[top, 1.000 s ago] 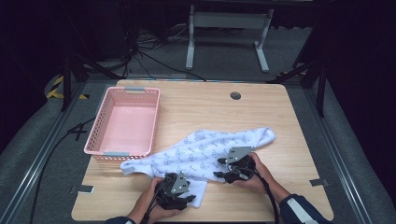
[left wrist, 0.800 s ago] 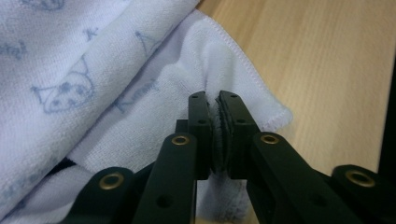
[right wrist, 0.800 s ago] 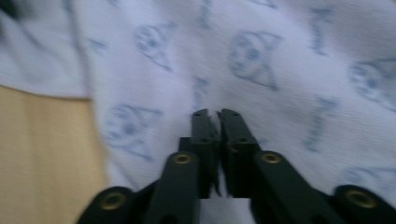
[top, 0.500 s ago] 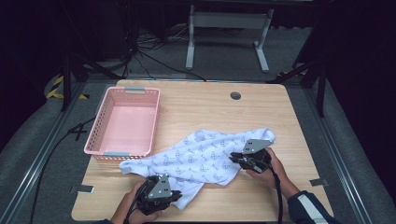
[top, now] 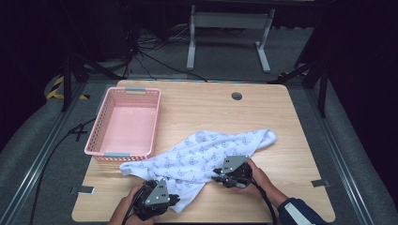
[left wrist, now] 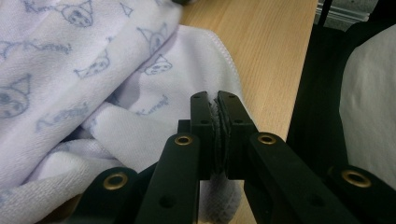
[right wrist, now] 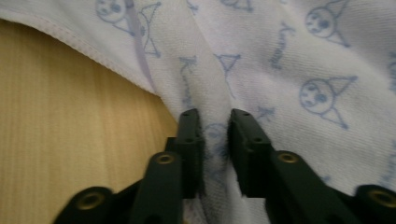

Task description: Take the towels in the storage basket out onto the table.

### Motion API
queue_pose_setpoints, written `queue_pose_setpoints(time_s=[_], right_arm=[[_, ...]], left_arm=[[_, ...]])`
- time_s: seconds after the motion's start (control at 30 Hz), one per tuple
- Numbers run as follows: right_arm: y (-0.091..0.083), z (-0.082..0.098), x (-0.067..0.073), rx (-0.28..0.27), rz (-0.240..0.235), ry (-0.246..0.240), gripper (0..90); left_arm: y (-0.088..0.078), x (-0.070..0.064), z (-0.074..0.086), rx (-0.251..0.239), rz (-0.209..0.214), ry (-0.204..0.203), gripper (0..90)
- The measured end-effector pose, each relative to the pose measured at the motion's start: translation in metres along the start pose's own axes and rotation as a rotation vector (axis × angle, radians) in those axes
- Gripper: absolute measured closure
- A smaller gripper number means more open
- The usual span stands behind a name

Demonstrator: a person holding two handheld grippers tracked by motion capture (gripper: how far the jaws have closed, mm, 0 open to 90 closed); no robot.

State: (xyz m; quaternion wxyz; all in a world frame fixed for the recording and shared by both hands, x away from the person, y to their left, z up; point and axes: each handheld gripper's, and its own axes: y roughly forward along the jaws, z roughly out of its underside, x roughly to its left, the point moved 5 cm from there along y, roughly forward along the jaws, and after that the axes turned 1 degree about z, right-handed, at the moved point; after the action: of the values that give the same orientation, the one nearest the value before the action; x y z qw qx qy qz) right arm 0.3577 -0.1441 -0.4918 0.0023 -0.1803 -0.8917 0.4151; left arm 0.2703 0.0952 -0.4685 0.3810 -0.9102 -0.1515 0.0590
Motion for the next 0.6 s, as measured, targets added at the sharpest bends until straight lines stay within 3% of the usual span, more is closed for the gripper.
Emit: queue_pose_setpoints(time_s=[0.13,0.27,0.3,0.33,0.43,0.5,0.6], right_arm=[[-0.013,0.0,-0.014,-0.023,0.051,0.029,83.1],[-0.04,0.001,-0.042,-0.115,0.122,0.152,83.5],[-0.04,0.001,-0.042,-0.115,0.122,0.152,83.5],[-0.047,0.003,-0.051,-0.125,0.166,0.193,83.5],[-0.058,0.013,-0.072,-0.112,0.271,0.247,83.2],[-0.059,0.02,-0.08,-0.108,0.283,0.29,82.6],[-0.055,0.028,-0.089,-0.06,0.312,0.315,82.4]], left_arm=[[-0.006,0.0,0.002,0.002,-0.009,0.0,86.0],[-0.012,-0.001,0.006,0.0,0.0,-0.006,86.2],[-0.012,-0.001,0.006,0.0,0.0,-0.006,86.2],[-0.013,-0.003,0.007,0.001,0.005,-0.007,86.2],[-0.017,-0.008,0.009,-0.005,0.045,0.005,86.2],[-0.019,-0.011,0.008,-0.017,0.067,0.006,86.2],[-0.018,-0.017,0.007,0.003,0.082,0.025,86.0]])
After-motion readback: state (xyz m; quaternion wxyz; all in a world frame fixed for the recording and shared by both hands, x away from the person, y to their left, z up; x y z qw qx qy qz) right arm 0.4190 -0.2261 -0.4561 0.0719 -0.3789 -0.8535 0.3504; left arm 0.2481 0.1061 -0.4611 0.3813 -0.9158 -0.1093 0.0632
